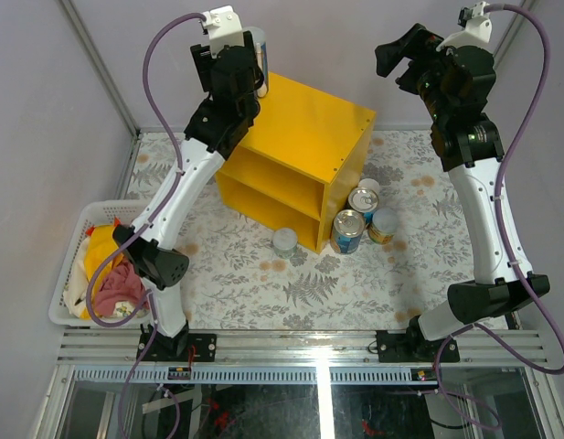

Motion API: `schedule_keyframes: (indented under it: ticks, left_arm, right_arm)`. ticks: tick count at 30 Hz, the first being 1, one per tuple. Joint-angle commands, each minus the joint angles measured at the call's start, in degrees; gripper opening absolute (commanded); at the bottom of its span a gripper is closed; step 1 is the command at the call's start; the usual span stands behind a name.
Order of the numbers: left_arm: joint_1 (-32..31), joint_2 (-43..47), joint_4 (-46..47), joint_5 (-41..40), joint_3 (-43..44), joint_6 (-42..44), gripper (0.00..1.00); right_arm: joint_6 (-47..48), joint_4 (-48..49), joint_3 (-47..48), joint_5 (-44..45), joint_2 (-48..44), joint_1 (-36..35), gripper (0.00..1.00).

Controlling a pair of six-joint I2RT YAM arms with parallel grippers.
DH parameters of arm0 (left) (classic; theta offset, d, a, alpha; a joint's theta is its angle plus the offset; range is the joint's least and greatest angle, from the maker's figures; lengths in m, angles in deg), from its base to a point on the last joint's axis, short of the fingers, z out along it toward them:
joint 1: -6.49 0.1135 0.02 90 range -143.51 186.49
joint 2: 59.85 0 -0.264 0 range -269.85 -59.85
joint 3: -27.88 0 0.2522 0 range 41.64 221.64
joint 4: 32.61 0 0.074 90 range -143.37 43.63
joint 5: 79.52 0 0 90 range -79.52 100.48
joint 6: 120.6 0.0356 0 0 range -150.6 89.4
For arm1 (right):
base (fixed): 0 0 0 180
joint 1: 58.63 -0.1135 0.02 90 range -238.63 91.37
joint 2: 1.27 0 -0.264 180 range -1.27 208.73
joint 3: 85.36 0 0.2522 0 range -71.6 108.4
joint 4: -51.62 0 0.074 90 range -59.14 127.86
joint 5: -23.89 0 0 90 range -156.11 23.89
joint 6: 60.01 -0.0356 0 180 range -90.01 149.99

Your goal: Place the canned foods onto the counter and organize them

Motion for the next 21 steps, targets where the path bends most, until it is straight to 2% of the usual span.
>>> schedule_keyframes:
  ticks: [1, 4, 7, 10, 13, 21]
  left_arm:
    - [0.3, 3.3, 2.3, -1.0, -0.1, -0.8, 0.0]
    - [0.2, 3.7, 2.1, -1.1, -0.8, -1.6, 0.01]
    - [0.2, 4.0, 2.0, -0.6, -1.6, -2.0, 0.18]
    - [0.2, 4.1, 1.6, -0.5, -2.4, -2.6, 0.26]
    - [0.2, 4.3, 1.2, -0.5, -3.0, -3.4, 0.45]
    - [0.2, 4.1, 0.7, 1.6, -3.3, -4.8, 0.78]
  right_arm:
    - [0.5, 2.2, 2.4, -0.6, -0.7, -0.6, 0.98]
    - [0.6, 2.1, 2.3, -0.5, -1.0, -0.6, 0.98]
    - [0.7, 2.0, 2.2, -0.6, -1.2, -0.6, 0.98]
    - [0.8, 1.8, 2.0, -0.6, -1.4, -0.6, 0.98]
    - [1.0, 1.6, 2.1, -0.7, -1.6, -0.6, 0.98]
    - [1.4, 1.1, 2.3, -0.6, -1.7, -0.6, 0.98]
